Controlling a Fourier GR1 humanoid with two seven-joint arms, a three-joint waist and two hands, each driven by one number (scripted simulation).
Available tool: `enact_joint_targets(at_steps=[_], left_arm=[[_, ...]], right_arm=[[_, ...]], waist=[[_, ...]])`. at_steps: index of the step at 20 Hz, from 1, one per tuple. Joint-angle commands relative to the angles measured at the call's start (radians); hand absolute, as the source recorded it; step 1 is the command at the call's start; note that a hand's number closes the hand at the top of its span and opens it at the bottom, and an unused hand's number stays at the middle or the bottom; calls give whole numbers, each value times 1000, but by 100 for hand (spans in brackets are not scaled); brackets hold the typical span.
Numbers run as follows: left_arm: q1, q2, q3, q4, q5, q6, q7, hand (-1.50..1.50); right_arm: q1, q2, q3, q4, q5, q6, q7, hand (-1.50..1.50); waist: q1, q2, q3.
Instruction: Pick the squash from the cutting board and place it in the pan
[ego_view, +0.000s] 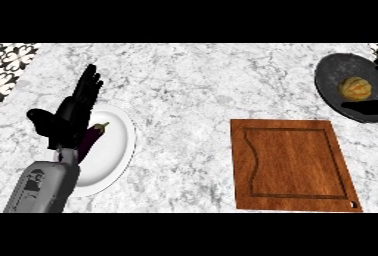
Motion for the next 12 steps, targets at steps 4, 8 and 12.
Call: enact_joint_targets(at_steps=[4, 8, 12], left_arm=[[17, -1, -3, -15, -15, 14, 17, 0], [42, -4, 34, 27, 2, 10, -40, 0], [99, 14, 31, -33, 5, -7, -13, 0]], right_arm=[[45, -94, -128, 46, -131, 201, -108, -150], [100, -138, -152, 63, -170, 428, -179, -150], [195, -227, -158, 55, -183, 574, -260, -150]], waist=[[-34, -12, -1], [-57, -21, -5], [-60, -29, -5]])
